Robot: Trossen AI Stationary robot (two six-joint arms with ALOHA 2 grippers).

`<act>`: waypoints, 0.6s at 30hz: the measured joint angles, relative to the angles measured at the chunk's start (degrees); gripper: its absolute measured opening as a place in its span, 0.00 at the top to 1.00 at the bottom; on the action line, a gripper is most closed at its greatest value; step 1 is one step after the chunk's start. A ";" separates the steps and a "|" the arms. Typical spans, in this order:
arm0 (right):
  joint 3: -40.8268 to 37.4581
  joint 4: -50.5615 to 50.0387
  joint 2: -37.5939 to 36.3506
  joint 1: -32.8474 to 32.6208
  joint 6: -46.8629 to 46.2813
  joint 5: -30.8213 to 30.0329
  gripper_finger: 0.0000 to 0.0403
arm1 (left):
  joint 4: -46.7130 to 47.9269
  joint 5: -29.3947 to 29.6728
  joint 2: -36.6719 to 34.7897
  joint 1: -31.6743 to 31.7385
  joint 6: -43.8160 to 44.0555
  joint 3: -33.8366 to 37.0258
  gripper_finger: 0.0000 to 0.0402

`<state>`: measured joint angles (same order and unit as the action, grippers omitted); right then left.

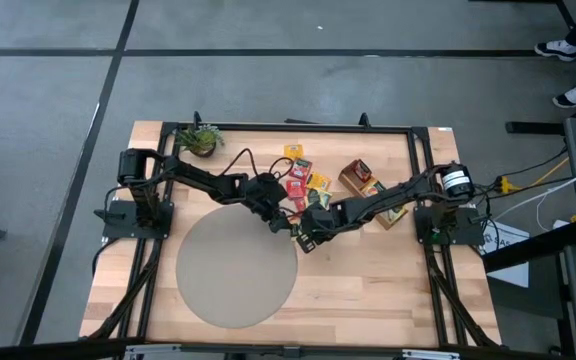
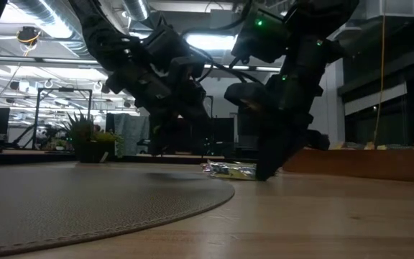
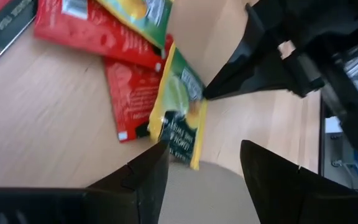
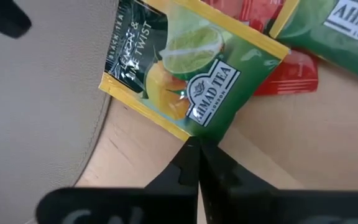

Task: Pick & Place Tea
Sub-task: Put the yellow tea bag into the bottom section of the wooden organizer

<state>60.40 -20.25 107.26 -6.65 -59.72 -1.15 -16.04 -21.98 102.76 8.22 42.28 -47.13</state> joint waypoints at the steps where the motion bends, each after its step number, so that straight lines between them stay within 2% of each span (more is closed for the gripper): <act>1: 0.00 0.00 0.00 0.02 0.02 0.00 0.99 | 0.75 -0.02 0.00 0.10 0.02 0.00 0.52; 8: -0.04 0.02 0.00 0.02 0.13 -0.02 0.99 | 2.47 -0.18 1.30 0.28 0.56 -0.07 0.52; 13: -0.09 0.29 0.02 0.02 0.20 0.18 0.99 | -2.76 -3.06 4.94 1.11 3.63 -0.09 0.52; 18: -0.09 0.72 0.07 0.02 0.22 0.66 0.99 | -6.97 -3.28 5.78 1.91 4.09 -0.09 0.52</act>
<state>60.31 -19.53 107.33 -6.63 -59.51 -0.49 -23.01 -25.26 108.54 10.13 46.37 -47.22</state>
